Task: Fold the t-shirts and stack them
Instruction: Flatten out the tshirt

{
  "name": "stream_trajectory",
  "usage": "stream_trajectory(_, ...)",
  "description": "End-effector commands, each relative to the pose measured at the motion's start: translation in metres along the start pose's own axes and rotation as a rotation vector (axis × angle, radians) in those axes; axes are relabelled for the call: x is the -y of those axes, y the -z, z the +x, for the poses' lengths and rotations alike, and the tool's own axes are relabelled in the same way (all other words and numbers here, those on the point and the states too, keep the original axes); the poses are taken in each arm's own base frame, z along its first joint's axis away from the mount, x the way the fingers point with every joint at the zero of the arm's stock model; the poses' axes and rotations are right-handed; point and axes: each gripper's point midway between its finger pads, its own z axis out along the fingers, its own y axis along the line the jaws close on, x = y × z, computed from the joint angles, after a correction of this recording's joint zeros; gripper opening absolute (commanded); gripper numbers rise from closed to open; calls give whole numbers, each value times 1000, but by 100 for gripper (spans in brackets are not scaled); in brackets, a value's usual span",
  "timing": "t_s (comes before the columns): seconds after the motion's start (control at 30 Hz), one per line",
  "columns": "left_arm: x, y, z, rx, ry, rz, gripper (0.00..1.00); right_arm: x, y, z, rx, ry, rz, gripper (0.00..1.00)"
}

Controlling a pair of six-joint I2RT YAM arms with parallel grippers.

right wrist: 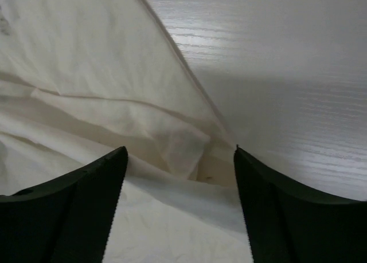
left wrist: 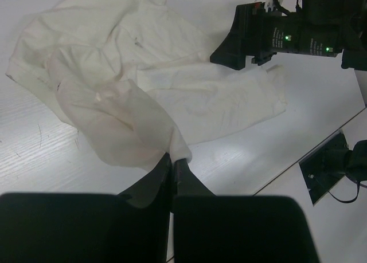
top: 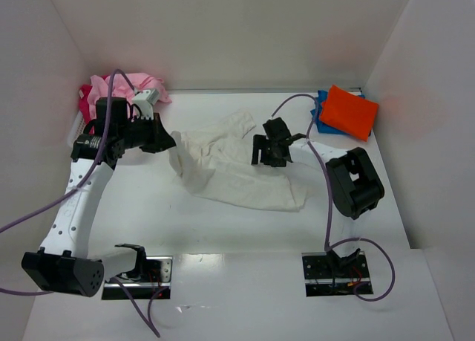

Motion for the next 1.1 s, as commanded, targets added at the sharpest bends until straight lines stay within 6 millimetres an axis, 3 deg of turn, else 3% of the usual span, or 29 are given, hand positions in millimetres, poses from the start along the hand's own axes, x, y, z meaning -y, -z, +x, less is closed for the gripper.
stream_trajectory(0.0,4,7,-2,28,5,1,0,-13,13,-2,32,53,6,62)
stream_trajectory(0.1,4,8,0,28,-5,1,0,-17,7,17,-17,86,4,29)
stream_trajectory(0.13,4,8,0,28,-5,1,0,-14,4,21,-35,87,14,6)
stream_trajectory(0.17,2,8,0,29,-4,-10,0,-14,4,22,-36,81,15,1)
stream_trajectory(0.27,0,13,-3,42,-9,-32,0,-12,10,10,6,68,44,0)
stream_trajectory(0.43,-2,14,-7,55,-4,-56,0,-24,47,-38,154,68,48,0)
stream_trajectory(0.57,-4,14,-12,77,5,-70,0,-37,100,-93,305,71,31,0)
stream_trajectory(0.6,-5,14,-15,88,0,-77,0,-41,122,-113,366,64,17,0)
stream_trajectory(0.7,-10,14,-23,123,1,-104,0,-45,161,-143,467,49,9,0)
stream_trajectory(0.77,-19,16,-43,177,5,-156,0,-38,192,-162,545,42,19,0)
stream_trajectory(0.87,-27,36,-105,341,-23,-249,0,-26,252,-195,687,14,16,0)
stream_trajectory(0.9,-27,39,-121,381,-35,-262,0,-19,261,-202,711,1,25,0)
stream_trajectory(1.0,-35,41,-171,476,-67,-318,0,11,328,-233,879,-32,57,0)
stream_trajectory(1.03,-33,50,-196,530,-87,-339,0,14,353,-240,937,-31,55,0)
stream_trajectory(1.07,-22,66,-211,580,-120,-333,0,18,359,-244,953,-40,62,0)
